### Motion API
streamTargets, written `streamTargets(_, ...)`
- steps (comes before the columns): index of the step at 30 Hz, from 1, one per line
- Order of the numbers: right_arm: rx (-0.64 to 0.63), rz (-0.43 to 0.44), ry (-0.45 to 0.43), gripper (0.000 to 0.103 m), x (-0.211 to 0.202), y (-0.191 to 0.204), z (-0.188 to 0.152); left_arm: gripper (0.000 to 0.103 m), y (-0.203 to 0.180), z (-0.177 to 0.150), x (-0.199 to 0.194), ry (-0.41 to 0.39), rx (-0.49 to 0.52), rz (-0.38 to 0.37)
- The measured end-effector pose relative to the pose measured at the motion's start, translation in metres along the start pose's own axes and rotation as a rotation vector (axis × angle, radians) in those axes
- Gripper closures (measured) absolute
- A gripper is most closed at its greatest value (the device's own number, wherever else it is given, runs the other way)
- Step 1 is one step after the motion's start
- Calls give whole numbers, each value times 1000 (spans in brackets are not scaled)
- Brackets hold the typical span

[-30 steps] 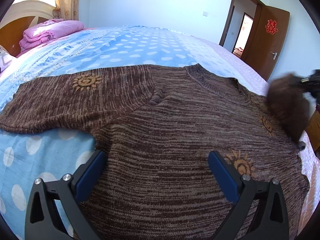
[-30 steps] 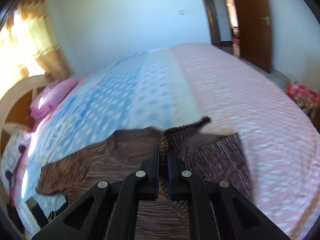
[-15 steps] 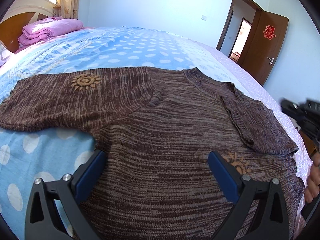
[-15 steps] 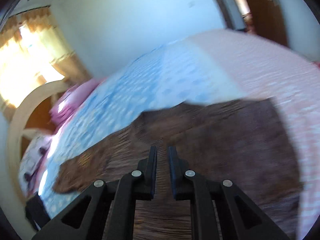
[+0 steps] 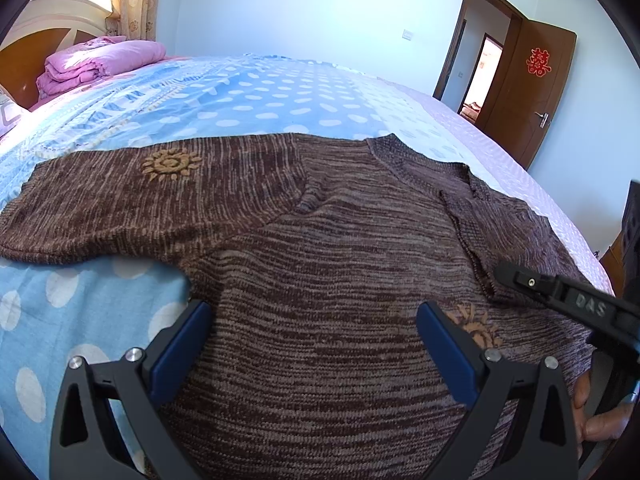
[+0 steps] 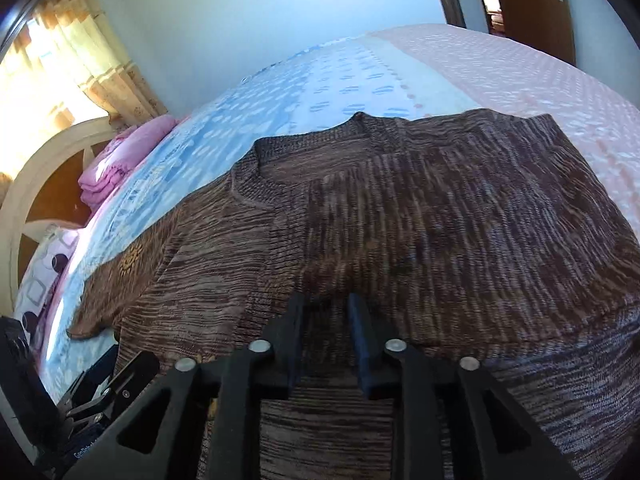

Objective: Fold small clothes
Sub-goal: 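Fold the held sleeve across the sweater body with the right tool, release, then grasp the other sleeve cuff with the left tool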

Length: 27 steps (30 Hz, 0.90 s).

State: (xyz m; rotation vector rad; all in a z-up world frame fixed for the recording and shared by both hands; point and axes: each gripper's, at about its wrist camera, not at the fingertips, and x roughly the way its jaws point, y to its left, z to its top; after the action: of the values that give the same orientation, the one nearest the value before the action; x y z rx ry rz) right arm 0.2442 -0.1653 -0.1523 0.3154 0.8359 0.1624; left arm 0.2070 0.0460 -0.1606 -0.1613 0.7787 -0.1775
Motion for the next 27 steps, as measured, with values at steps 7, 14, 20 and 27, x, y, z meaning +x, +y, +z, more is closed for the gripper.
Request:
streamTargets(7,-75,42,4,60,-1,23,-8,0,2,2,-1,13,0,-9)
streamTargets(14,-215,-47,-37,48,-1,44,-20,6,54,17,-48,-52,-32,96)
streamTargets(20,-221,-39,-46,43,0,43,-22,2,190,45,-86,-179,-393,242)
streamTargets(27,-196,-9,-56,43,-3,37,-23,26,263,39,-54,-78,-608,231)
